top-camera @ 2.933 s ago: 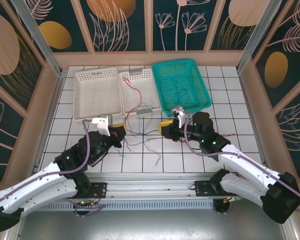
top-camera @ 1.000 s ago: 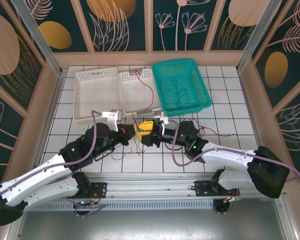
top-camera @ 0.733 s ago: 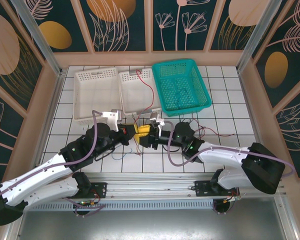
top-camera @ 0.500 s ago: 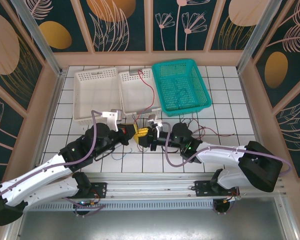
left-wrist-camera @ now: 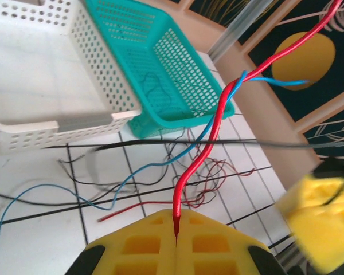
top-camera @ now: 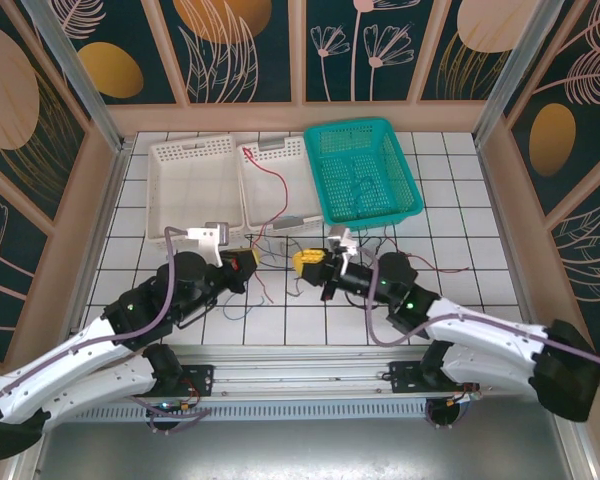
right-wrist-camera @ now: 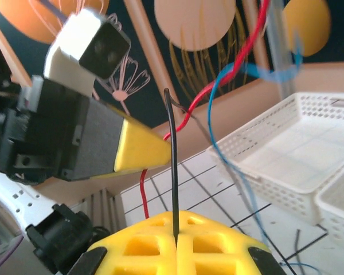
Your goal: Untangle the cables
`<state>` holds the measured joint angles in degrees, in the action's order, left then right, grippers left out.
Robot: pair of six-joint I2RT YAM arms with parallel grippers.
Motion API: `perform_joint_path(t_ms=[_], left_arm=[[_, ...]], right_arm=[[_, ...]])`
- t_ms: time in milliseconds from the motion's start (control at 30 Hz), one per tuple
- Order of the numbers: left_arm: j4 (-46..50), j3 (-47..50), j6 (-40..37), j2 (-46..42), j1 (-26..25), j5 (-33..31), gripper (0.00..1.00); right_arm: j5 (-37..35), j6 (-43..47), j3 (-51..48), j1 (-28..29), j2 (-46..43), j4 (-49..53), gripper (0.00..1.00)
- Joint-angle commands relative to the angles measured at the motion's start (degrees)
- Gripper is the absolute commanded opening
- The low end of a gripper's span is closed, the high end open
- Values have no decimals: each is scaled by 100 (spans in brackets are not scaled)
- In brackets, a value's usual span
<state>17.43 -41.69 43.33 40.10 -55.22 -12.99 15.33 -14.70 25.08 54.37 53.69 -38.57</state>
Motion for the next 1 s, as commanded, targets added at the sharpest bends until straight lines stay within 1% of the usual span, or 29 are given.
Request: perform_joint_path(t_ms=[0, 133, 233, 333, 400, 600, 700, 867, 967], left_arm=[[583, -87, -84, -4, 5, -243, 0], [897, -59, -97, 133, 3, -322, 0], [1105, -58, -120, 126, 7, -403, 0], [1302, -75, -128, 47, 3, -482, 0], [1412, -84, -126, 2, 10, -480, 0], [1751, -102, -166, -62, 5, -482, 0], [1857, -120, -168, -89, 3, -391, 0], [2194, -357, -298, -83, 3, -246, 0], [2366, -490, -462, 51, 3, 60, 0]], right_arm=[[-409, 203, -144, -173, -698, 667, 0], [-558, 308, -14, -410, -1468, 1374, 0], [-921, 397, 237, -515, -1984, 1966, 0], [-1344, 438, 504, -615, -2412, 2347, 0], [-1385, 455, 662, -669, -2609, 2434, 0], [-1594, 603, 1468, -691, -2637, 2922, 0], [-2047, 618, 1773, -691, -2638, 3130, 0], [-3222, 722, 2142, -691, -2816, 3257, 0], [-3537, 833, 2263, -691, -2914, 3150, 0]])
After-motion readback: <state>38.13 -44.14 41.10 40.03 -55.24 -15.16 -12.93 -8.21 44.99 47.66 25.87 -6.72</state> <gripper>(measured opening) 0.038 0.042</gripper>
